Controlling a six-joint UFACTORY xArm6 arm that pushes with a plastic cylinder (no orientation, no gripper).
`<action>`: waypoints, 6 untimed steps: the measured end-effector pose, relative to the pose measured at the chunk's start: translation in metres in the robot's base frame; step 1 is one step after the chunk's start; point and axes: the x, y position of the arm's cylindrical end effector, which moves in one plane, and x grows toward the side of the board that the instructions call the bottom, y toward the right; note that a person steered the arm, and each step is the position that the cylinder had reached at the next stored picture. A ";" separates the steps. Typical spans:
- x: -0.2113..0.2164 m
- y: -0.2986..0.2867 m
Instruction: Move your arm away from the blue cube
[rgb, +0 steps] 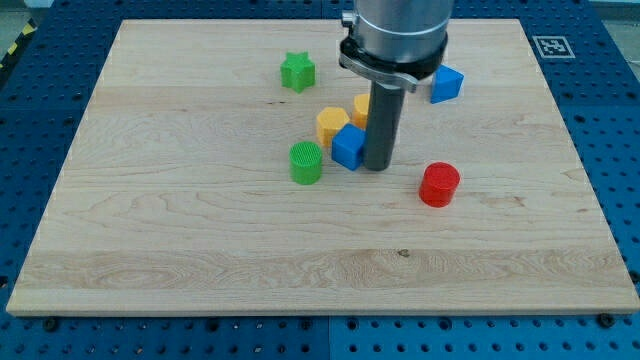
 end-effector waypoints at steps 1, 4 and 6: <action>-0.029 -0.012; -0.022 0.141; -0.084 0.179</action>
